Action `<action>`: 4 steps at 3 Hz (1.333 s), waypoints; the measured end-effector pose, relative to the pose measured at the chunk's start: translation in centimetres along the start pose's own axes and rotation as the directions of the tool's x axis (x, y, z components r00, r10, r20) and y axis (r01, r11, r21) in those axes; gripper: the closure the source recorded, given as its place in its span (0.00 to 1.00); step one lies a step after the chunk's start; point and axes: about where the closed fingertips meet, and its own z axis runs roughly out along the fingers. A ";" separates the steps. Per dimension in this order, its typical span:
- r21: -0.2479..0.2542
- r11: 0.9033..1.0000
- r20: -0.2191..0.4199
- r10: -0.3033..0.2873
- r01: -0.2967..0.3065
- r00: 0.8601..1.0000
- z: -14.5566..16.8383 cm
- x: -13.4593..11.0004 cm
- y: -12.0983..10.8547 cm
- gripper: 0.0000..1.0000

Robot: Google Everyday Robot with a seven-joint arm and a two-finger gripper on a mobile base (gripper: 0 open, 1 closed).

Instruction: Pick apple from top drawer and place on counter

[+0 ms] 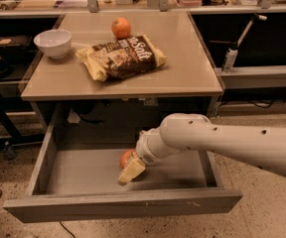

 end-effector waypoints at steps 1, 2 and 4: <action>-0.017 1.000 0.009 0.022 -0.022 1.000 1.3 0.7 0.4 0.00; -0.030 0.999 0.018 0.037 -0.037 0.999 2.2 1.1 0.8 0.19; -0.031 0.999 0.018 0.038 -0.037 0.999 2.2 1.1 0.8 0.65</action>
Offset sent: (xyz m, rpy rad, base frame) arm -0.0082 0.0086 -0.0366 0.0558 0.0532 -0.0204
